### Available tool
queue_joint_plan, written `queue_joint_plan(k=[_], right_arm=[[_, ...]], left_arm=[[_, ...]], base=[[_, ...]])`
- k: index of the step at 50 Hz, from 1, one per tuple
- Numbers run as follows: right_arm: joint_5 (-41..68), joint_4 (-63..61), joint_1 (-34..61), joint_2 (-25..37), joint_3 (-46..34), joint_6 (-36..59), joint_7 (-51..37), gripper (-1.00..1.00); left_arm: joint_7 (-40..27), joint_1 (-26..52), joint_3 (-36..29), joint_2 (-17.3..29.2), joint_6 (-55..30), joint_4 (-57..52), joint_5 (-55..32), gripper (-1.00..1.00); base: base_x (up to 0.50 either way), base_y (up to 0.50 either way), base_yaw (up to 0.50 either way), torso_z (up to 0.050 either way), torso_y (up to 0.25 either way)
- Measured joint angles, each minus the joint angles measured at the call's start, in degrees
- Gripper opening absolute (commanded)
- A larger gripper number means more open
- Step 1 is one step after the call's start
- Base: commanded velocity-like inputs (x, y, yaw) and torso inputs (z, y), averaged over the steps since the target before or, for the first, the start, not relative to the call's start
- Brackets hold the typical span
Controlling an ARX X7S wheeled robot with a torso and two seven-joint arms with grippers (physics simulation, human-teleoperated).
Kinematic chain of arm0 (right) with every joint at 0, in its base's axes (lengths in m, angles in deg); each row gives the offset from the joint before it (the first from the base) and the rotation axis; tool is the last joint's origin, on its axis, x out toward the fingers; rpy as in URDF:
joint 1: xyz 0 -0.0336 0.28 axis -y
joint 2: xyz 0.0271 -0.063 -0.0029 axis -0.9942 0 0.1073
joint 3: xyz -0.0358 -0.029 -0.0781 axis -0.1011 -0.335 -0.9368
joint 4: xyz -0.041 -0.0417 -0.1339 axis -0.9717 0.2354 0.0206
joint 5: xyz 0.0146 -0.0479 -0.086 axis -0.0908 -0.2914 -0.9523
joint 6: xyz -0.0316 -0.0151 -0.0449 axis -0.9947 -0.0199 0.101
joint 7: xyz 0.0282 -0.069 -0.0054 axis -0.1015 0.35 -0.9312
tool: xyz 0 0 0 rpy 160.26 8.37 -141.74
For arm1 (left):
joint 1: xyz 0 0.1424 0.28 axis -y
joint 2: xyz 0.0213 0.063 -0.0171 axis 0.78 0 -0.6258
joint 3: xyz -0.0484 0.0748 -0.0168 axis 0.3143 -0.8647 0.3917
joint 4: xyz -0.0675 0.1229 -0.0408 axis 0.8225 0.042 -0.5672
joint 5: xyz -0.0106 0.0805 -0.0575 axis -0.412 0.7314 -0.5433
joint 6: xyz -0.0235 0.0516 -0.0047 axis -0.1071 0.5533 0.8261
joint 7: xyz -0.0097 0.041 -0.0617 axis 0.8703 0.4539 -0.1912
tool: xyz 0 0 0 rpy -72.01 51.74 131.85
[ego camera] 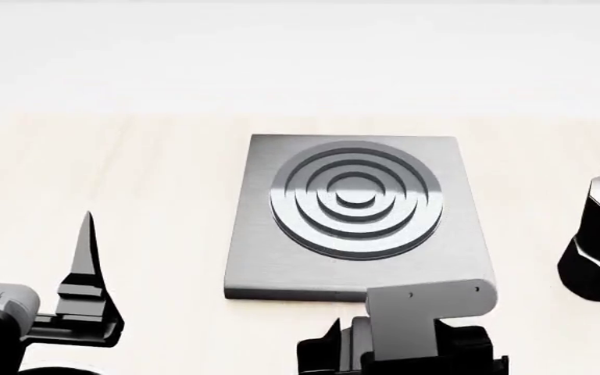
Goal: Turn on the stove.
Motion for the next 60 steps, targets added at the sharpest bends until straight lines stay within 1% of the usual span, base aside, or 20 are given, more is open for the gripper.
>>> queue_joint_plan(k=[60], right_arm=[[1.8,11.5,1.0,-0.2,-2.0,-1.9,-0.1,1.00]], left_arm=[[-1.5,0.3,-0.6,1.2,0.7,0.6,-1.2,1.00]], base=[[0.00,0.00,0.00,0.000,0.000]])
